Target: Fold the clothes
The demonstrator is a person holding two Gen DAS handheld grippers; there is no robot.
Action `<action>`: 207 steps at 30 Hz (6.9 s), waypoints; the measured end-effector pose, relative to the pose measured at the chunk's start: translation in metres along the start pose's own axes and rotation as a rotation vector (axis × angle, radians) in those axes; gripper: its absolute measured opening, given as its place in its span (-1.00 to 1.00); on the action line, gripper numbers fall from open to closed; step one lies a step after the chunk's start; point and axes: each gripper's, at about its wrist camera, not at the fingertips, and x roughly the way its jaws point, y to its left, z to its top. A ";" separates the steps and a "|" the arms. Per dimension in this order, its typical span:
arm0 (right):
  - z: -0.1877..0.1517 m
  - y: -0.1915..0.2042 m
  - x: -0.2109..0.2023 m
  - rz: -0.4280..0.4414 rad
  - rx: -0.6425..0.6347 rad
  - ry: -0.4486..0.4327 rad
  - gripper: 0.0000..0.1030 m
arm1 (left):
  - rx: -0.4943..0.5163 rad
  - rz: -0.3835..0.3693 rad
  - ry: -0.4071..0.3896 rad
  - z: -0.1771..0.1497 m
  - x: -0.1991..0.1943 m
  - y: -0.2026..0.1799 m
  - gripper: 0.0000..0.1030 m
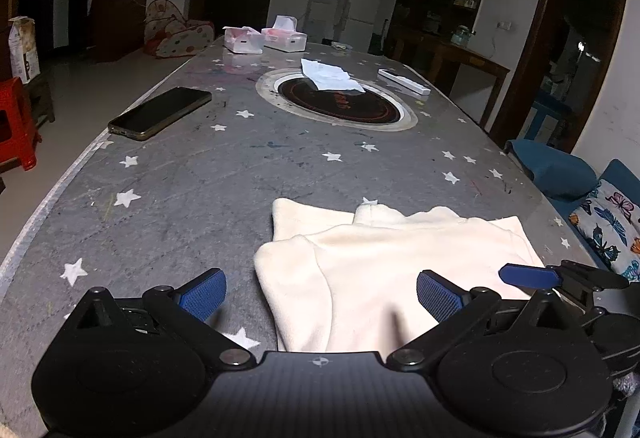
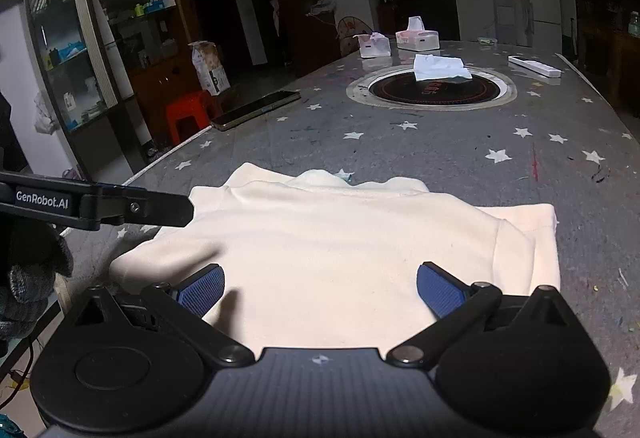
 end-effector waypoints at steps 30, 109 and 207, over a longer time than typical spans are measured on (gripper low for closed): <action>-0.030 0.060 -0.060 -0.008 -0.245 -0.086 1.00 | -0.076 0.079 -0.046 -0.034 -0.056 0.005 1.00; -0.001 -0.090 -0.030 -0.154 0.142 -0.029 -0.44 | -0.553 -0.219 0.127 -0.006 0.038 0.050 -0.59; 0.013 -0.145 -0.055 -0.356 0.081 -0.034 -0.27 | -0.068 -0.197 0.222 0.064 0.144 -0.104 -0.30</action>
